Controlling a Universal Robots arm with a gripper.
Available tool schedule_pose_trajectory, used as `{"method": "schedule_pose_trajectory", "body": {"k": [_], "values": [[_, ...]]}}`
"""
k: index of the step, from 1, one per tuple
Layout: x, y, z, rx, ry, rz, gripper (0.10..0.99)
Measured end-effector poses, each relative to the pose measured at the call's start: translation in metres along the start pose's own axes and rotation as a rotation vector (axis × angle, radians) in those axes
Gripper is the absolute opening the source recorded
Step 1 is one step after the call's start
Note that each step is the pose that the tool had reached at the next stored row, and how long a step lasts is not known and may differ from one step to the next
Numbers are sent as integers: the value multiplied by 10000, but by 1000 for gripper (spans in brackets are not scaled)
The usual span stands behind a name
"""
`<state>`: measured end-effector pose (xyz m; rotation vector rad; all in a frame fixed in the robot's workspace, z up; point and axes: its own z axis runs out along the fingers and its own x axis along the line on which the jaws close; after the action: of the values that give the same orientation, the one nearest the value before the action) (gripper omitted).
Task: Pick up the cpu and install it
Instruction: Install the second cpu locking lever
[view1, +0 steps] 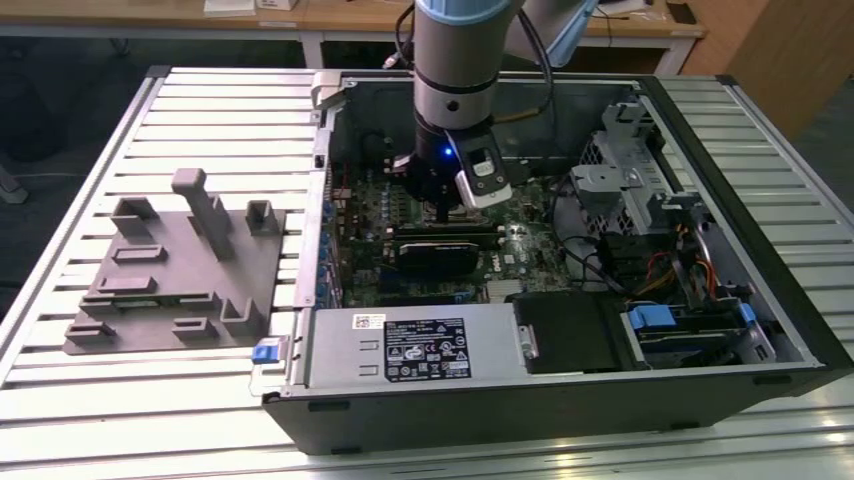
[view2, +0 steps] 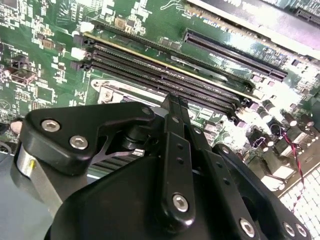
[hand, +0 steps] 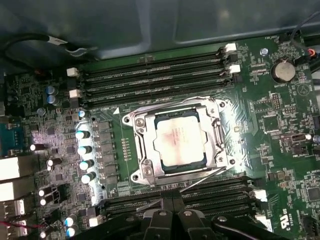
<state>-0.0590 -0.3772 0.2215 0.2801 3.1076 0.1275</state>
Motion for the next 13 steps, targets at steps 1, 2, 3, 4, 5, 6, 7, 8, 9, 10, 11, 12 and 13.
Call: {"method": "schedule_pose_trajectory", "body": {"k": [1,2,3,4,5,6,7,8,9,10,11,12,13], "values": [[0,0,0,0,0,0,106],[1,0,0,0,0,0,106],[5,-3,1,-10,4,-7,106],[7,-8,5,-60,15,-34,106],[14,-11,12,-114,28,-74,106],[24,-15,21,-172,43,-132,106],[34,-18,31,-228,59,-200,106],[43,-20,40,-287,77,-274,106],[52,-23,50,-352,96,-361,106],[60,-25,60,-417,114,-443,106],[68,-28,69,-468,129,-514,106],[77,-33,76,-503,141,-565,106],[85,-42,81,-520,147,-602,106]]}}
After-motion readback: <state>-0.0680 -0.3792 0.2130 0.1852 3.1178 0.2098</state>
